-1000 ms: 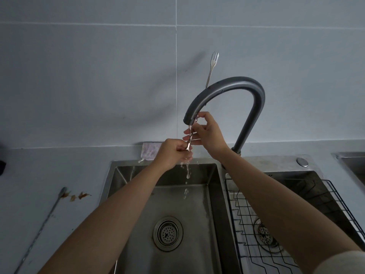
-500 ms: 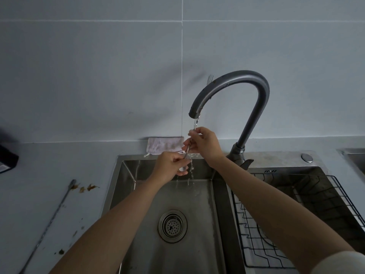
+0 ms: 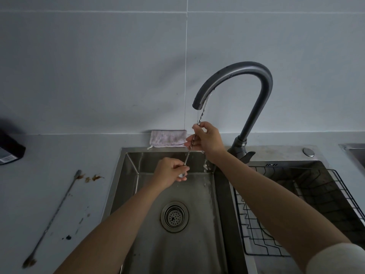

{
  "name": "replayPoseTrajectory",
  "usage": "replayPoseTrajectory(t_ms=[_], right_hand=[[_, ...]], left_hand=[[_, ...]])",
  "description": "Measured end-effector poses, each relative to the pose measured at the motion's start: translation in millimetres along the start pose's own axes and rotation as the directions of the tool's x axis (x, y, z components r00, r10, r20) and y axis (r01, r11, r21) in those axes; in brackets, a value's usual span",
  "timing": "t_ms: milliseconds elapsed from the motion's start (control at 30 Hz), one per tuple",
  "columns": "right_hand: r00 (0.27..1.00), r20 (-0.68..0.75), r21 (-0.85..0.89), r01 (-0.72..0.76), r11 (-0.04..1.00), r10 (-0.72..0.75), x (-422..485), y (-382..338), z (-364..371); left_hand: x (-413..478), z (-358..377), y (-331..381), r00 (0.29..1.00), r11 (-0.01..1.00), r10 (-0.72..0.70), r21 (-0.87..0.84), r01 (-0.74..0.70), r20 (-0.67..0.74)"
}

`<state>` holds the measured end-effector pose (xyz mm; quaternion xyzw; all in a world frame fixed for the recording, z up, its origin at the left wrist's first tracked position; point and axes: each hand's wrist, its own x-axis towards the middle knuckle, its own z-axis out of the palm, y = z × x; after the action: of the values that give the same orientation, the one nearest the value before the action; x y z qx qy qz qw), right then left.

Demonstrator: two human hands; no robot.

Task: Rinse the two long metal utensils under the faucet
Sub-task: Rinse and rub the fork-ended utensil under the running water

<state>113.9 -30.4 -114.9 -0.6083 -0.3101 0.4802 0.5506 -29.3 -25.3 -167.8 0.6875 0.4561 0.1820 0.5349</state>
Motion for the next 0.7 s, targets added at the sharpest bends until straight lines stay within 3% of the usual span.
replayPoseTrajectory(t_ms=[300,467,700], right_hand=[[0.997,-0.066,0.005,-0.035,0.999,0.036,0,-1,4],[0.998,-0.036,0.142,-0.038,0.989,0.043,2,0,4],[0.99,-0.032,0.187,-0.127,0.974,0.135,-1,6,9]], left_hand=[[-12,-7,-17,1.0,1.0,-0.01,0.026,0.01,-0.002],[-19,-14,-24,0.999,0.998,-0.045,0.036,0.045,0.02],[-29,-30,-35,0.998,0.997,-0.065,0.052,0.064,0.017]])
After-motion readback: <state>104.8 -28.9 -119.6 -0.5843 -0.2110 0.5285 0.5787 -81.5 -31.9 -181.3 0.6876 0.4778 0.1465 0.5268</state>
